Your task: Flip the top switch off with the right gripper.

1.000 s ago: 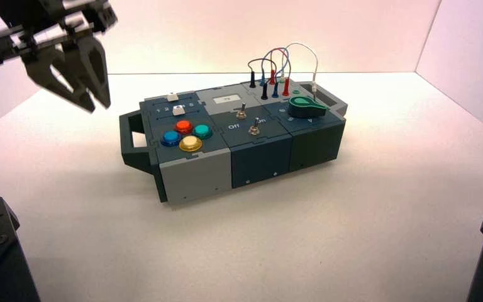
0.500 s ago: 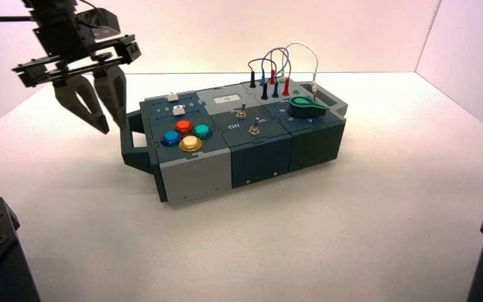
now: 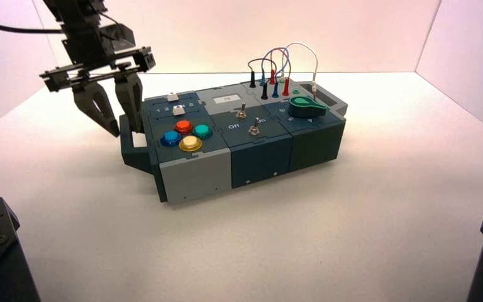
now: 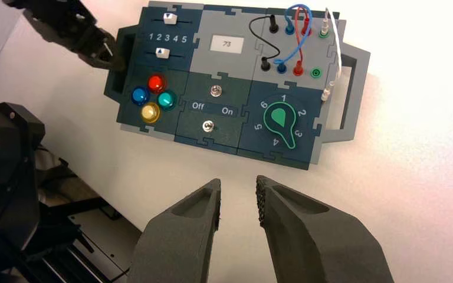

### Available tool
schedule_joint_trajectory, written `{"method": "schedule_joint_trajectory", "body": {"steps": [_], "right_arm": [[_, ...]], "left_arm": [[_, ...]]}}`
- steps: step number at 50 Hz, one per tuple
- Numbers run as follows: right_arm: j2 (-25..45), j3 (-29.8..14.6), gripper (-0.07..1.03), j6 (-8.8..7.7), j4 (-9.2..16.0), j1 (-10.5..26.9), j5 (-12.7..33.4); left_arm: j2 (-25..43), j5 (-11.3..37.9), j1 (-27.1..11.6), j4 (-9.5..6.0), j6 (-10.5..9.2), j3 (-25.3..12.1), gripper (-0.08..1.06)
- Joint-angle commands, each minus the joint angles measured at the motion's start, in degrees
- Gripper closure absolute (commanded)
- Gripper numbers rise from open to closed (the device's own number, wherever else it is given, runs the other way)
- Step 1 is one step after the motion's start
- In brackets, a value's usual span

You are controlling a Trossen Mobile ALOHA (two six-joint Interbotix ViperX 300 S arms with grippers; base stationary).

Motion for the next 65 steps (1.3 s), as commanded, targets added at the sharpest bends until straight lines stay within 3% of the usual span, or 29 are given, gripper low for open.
{"method": "schedule_joint_trajectory", "body": {"steps": [1,11,24,35,50,65], "right_arm": [[-0.4,-1.5,0.62,-0.62,0.2,0.4,-0.4],[0.4,-1.1,0.62,-0.62,0.1,0.4,-1.1],[5.4,-1.1,0.62,-0.62,0.2,0.7,-1.8],[10.8,-1.9,0.75,-0.62,0.2,3.7,-4.0],[17.3,-3.5,0.91,-0.62,0.2,6.6,-7.1],[25.6,-7.1,0.98,-1.41,0.2,7.8,-8.1]], "left_arm": [[-0.1,-0.3,0.4,0.18,-0.18,-1.1,0.47],[0.1,-0.4,1.8,0.97,0.0,-0.8,0.49],[0.2,-0.8,2.0,1.41,0.44,-0.8,0.85],[1.4,-1.1,2.0,1.49,0.62,-1.1,1.0],[1.5,-1.6,1.9,1.49,0.35,-1.1,1.0],[1.5,-1.6,2.0,1.49,0.35,-1.1,1.0]]}}
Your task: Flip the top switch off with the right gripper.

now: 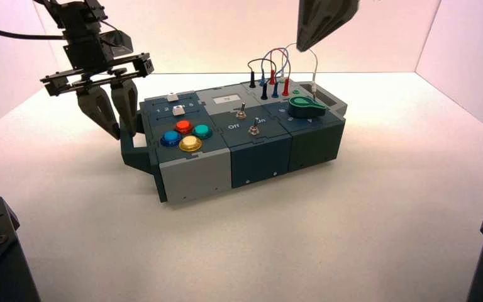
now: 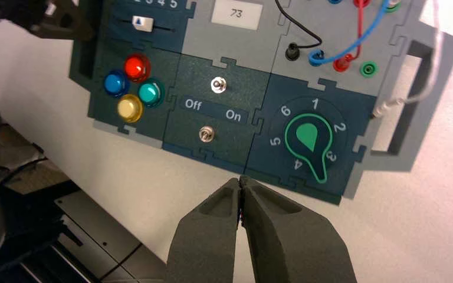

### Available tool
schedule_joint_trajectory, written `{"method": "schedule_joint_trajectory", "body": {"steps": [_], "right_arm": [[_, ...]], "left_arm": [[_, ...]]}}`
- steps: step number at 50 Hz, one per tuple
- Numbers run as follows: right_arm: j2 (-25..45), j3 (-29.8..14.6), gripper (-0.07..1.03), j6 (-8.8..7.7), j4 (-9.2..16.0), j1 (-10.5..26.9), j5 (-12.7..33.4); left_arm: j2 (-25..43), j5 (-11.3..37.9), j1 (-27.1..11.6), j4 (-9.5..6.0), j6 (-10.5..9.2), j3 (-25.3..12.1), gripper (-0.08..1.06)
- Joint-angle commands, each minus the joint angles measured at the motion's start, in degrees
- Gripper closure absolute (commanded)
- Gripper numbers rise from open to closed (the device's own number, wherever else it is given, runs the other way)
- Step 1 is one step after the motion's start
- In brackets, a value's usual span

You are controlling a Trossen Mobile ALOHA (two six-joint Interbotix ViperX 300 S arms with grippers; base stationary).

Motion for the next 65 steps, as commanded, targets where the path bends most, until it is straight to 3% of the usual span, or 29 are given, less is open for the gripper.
{"method": "schedule_joint_trajectory", "body": {"steps": [1,21,65], "right_arm": [[2.5,-2.9,0.98,-0.79,0.1,1.2,-0.7],[14.1,-8.4,0.98,-1.49,0.1,3.9,-2.8],[23.9,-14.7,0.99,-1.76,0.2,6.5,-2.7]], "left_arm": [[-0.3,-1.0,0.4,0.62,0.62,-0.4,1.0],[-0.2,-1.1,0.5,0.62,0.7,-0.5,1.0],[0.2,-1.0,0.5,0.62,1.05,-0.8,1.0]]}}
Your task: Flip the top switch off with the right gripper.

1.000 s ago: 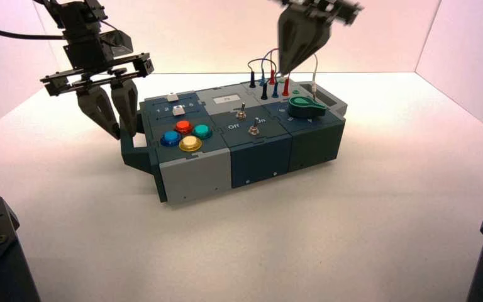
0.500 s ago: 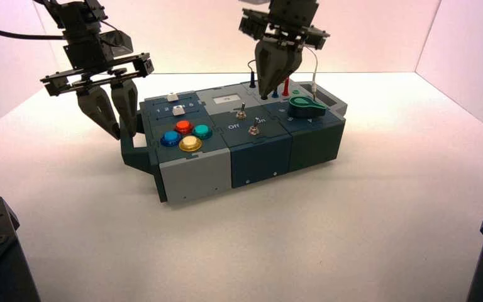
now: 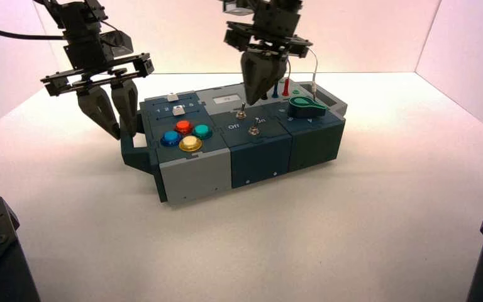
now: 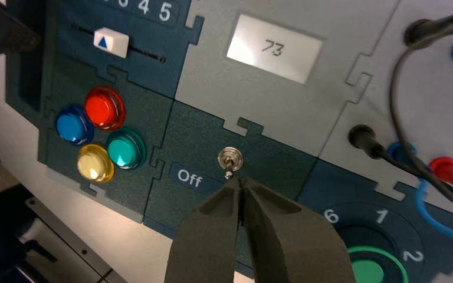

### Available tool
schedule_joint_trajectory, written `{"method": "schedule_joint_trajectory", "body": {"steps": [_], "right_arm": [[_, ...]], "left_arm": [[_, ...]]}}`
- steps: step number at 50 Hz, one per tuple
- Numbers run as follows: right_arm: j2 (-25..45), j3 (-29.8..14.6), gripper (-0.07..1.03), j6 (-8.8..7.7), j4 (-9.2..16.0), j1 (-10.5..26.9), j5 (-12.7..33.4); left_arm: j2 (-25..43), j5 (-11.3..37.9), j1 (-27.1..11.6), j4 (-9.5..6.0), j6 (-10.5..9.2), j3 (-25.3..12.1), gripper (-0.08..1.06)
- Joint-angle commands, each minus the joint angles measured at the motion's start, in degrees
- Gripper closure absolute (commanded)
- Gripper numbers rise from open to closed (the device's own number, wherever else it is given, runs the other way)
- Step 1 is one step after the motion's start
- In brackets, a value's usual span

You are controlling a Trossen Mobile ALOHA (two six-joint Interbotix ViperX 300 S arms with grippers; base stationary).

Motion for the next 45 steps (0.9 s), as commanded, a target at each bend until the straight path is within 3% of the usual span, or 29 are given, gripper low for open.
{"method": "schedule_joint_trajectory", "body": {"steps": [1,45], "right_arm": [[-0.5,-1.5,0.98,-0.44,0.4,0.4,0.0],[0.4,-3.2,0.99,-0.26,0.3,2.4,1.4]], "left_arm": [[-0.1,-1.0,0.4,0.7,0.97,-0.7,1.0],[-0.1,-1.0,0.5,0.62,1.14,-0.4,1.0]]}}
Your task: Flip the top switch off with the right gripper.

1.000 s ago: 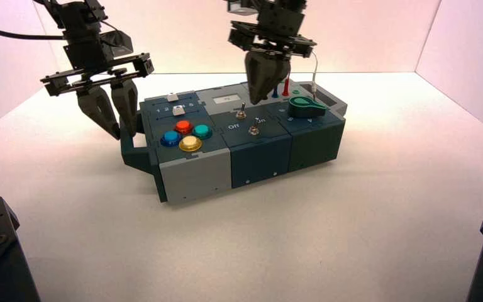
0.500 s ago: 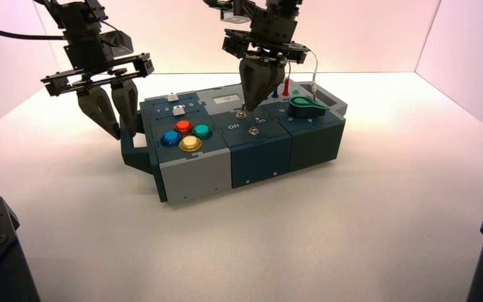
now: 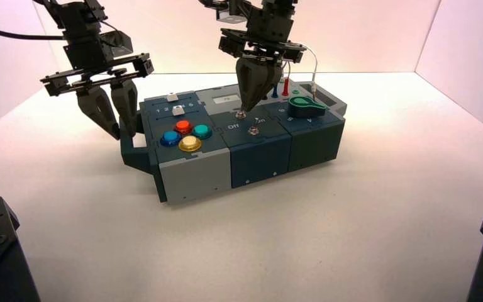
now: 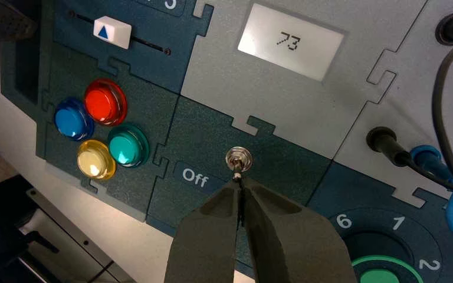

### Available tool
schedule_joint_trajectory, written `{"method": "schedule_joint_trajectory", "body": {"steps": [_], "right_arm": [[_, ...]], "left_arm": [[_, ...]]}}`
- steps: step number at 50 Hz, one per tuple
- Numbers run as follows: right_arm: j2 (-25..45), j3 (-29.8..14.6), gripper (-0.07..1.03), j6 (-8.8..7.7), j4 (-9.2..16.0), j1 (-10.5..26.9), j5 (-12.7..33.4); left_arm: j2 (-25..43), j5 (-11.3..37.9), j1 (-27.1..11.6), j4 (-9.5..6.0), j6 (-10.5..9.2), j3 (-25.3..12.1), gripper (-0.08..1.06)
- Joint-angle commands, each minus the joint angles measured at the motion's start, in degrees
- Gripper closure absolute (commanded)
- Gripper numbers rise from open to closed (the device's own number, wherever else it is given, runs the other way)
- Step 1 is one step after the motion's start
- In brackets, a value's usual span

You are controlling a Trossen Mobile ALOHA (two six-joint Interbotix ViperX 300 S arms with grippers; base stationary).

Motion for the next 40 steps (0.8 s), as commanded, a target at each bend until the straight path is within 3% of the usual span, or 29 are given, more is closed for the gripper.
{"method": "schedule_joint_trajectory", "body": {"steps": [1,40], "right_arm": [[-0.8,-2.0,0.99,-0.18,0.4,1.2,-0.3],[-1.2,-1.6,0.99,1.23,-1.5,-1.2,0.8]], "left_arm": [[-0.1,-1.0,0.5,0.62,1.23,-0.4,1.0],[-0.1,-0.8,0.5,0.62,1.32,-0.4,1.0]]}}
